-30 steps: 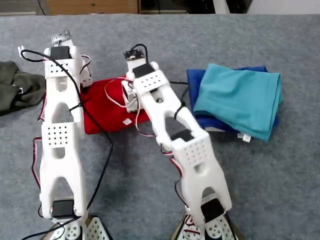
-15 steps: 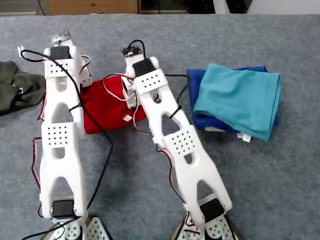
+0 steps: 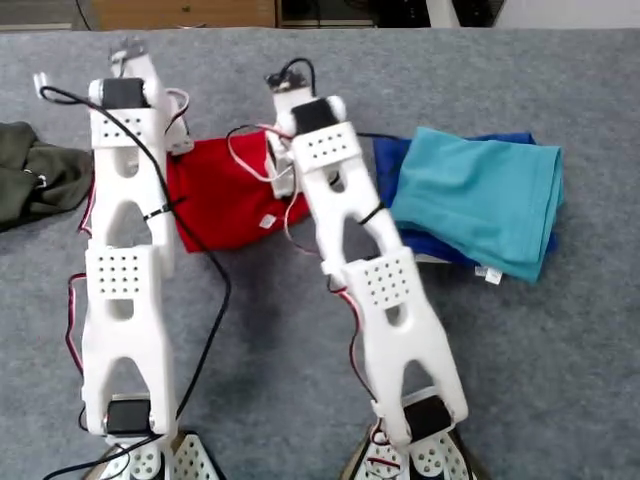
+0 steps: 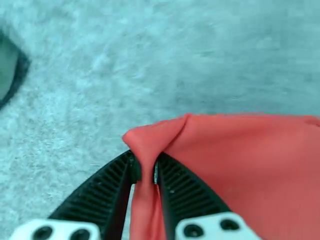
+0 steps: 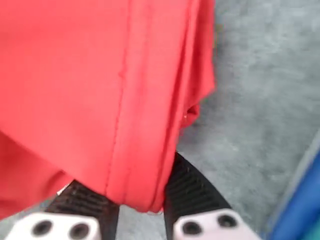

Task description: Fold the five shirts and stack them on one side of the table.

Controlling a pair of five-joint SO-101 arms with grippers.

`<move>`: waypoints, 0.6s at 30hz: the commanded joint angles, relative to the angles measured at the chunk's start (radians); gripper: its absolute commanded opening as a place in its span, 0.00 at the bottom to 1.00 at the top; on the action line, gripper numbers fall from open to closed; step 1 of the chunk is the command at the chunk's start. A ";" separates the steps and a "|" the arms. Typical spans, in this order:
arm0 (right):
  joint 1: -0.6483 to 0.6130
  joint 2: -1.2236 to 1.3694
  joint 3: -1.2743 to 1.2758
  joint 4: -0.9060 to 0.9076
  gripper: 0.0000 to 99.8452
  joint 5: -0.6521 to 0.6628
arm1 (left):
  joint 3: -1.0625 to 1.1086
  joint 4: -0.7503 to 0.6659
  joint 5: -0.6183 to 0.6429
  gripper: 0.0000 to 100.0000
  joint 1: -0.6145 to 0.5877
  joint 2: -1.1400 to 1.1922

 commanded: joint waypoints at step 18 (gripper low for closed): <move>0.536 -0.983 0.680 0.000 0.00 0.181 | 0.005 -0.262 0.158 0.02 0.419 -0.275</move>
